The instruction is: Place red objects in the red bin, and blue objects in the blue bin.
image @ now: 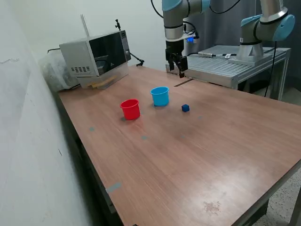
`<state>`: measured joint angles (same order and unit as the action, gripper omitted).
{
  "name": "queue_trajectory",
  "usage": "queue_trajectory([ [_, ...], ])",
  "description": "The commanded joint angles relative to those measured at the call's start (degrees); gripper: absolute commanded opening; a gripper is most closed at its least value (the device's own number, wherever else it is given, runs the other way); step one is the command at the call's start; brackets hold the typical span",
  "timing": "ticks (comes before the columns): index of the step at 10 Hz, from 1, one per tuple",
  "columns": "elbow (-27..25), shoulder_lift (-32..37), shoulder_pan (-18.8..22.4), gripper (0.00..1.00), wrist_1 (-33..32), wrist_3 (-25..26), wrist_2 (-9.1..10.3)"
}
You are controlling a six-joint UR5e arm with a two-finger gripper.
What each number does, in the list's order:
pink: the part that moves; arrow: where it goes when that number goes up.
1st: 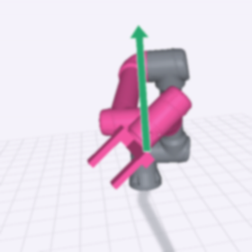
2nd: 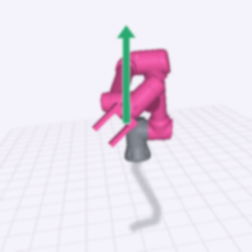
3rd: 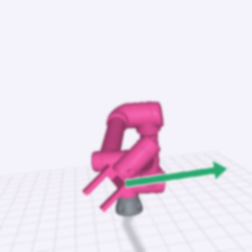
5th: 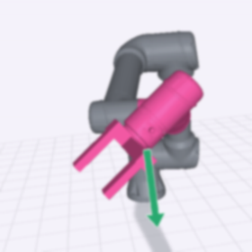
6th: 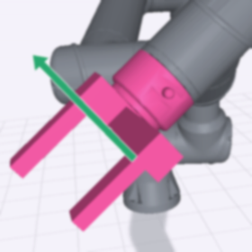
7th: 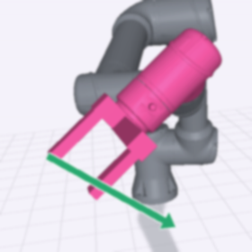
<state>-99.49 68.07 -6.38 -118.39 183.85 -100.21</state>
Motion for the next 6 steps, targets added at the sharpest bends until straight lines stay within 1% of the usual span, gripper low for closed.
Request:
queue_trajectory([
  [1, -4.2, 0.7, 5.5, 1.00, -3.2, 2.5, 0.10],
  [2, -3.7, -1.8, 5.9, 1.00, -4.2, 2.7, 0.19],
  [4, -3.4, -5.3, 7.4, 1.00, -6.1, 2.7, 1.59],
  [5, -1.4, -8.1, 8.9, 1.00, -6.3, 2.9, 1.77],
  [6, 0.3, -9.9, 9.0, 1.00, -6.5, 3.1, 1.78],
])
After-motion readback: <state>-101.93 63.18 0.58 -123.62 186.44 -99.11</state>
